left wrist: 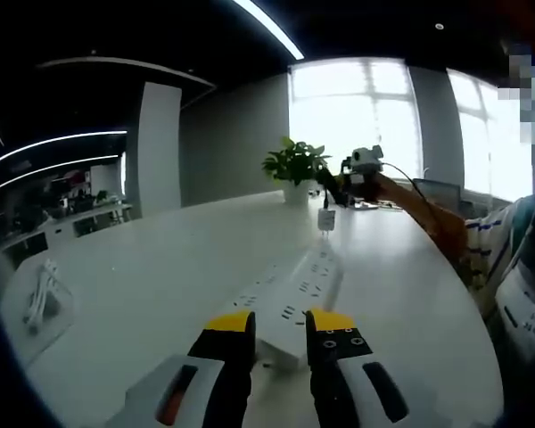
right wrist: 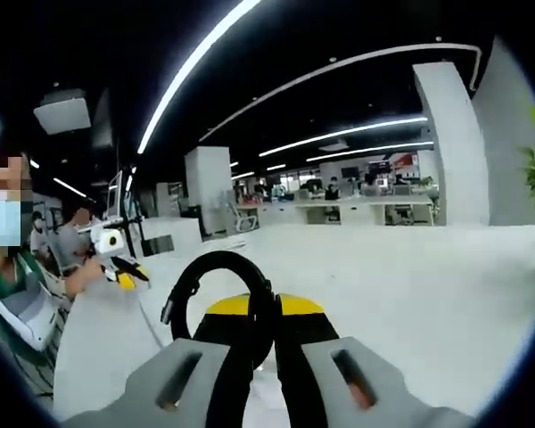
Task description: Straighten the power strip on the desk, plug the charger into it
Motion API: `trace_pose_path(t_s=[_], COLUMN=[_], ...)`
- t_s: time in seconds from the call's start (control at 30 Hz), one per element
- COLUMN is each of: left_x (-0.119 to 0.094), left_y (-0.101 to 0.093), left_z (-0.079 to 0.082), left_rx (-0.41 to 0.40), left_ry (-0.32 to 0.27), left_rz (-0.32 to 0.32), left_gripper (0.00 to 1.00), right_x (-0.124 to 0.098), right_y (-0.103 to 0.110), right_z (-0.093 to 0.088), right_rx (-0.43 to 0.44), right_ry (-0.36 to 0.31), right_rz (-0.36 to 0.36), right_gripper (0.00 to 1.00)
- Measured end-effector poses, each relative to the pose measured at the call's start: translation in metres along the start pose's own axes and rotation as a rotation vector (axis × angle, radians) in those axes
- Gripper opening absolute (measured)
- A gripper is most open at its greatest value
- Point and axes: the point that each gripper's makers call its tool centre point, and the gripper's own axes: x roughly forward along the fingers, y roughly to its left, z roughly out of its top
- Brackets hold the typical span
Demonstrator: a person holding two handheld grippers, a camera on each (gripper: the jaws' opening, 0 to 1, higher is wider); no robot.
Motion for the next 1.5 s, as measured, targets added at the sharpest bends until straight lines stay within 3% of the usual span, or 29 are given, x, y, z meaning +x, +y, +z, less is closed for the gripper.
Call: trace_pose_path(t_s=[0.47, 0.6, 0.83, 1.03, 1.13, 1.5], left_x=[0.001, 0.006, 0.021, 0.031, 0.038, 0.060], left_y=[0.000, -0.006, -0.032, -0.060, -0.073, -0.105], left_z=[0.001, 0.011, 0.033, 0.064, 0.080, 0.100], left_rx=[0.001, 0.026, 0.050, 0.072, 0.042, -0.009], left_ry=[-0.007, -0.045, -0.100, -0.136, -0.167, -0.191], left_rz=[0.004, -0.004, -0.075, -0.160, -0.206, -0.338], left_gripper=[0.22, 0.21, 0.21, 0.19, 0.19, 0.19], right_x=[0.027, 0.035, 0.048, 0.060, 0.064, 0.079], right_y=[0.042, 0.057, 0.079, 0.101, 0.111, 0.136], right_z=[0.010, 0.013, 0.019, 0.022, 0.022, 0.019], right_rx=[-0.058, -0.081, -0.098, -0.123, -0.133, -0.136], right_ry=[-0.007, 0.002, -0.008, -0.010, -0.015, -0.014], right_rz=[0.124, 0.162, 0.227, 0.277, 0.315, 0.390], right_gripper=[0.07, 0.07, 0.07, 0.07, 0.07, 0.07])
